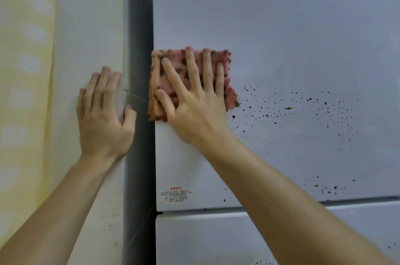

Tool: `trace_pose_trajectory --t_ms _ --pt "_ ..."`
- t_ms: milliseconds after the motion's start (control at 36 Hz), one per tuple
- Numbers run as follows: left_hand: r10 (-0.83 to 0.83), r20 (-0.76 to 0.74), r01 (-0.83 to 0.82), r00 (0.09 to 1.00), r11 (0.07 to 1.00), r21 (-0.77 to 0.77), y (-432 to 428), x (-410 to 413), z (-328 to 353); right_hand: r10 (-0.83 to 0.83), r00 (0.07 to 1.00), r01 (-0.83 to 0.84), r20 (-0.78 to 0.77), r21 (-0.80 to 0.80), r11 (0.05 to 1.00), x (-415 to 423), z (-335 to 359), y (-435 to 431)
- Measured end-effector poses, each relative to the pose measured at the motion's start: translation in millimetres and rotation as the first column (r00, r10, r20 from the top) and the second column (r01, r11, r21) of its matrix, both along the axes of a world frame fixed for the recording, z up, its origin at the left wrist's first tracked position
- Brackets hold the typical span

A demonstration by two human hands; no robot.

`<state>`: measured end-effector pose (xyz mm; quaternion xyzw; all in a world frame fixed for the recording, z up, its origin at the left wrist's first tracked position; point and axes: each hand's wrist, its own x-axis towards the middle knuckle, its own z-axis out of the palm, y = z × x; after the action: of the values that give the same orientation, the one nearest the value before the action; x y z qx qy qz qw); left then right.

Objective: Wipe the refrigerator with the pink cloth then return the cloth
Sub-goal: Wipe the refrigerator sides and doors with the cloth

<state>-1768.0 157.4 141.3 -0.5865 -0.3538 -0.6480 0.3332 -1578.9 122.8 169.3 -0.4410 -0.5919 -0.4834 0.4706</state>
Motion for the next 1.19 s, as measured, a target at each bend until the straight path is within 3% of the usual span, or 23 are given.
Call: trace_pose_trajectory --t_ms 139,417,556,722,806,972,1194 --pt "0.008 0.001 -0.008 1.0 1.0 -0.007 1 -1 -6 0.005 1.0 -0.004 -0.028 0.026 1.0 -6 -8 3" --pt "-0.02 -0.001 0.02 1.0 1.0 -0.023 -4 1 -17 0.078 0.983 -0.072 0.169 -0.041 0.997 11 -126 -4" --pt "-0.013 -0.026 0.012 1.0 1.0 -0.019 -7 -1 -15 0.103 0.969 -0.107 0.224 0.005 0.994 25 -87 -5" --pt "0.023 -0.055 -0.024 0.998 0.999 -0.028 -16 5 -13 -0.024 0.998 0.025 0.055 -0.002 1.0 39 35 -12" --pt "0.007 -0.112 -0.006 0.994 1.0 0.016 -25 21 -13 -0.04 0.999 0.039 -0.022 -0.075 0.996 43 59 -16" --pt "-0.112 -0.214 0.117 0.97 0.993 0.009 -24 63 -16 0.013 0.997 -0.013 -0.072 0.004 1.0 44 25 -9" --pt "-0.114 -0.126 0.122 0.985 0.991 0.063 -21 87 -21 -0.044 0.999 0.043 0.028 0.026 0.999 70 -65 -9"
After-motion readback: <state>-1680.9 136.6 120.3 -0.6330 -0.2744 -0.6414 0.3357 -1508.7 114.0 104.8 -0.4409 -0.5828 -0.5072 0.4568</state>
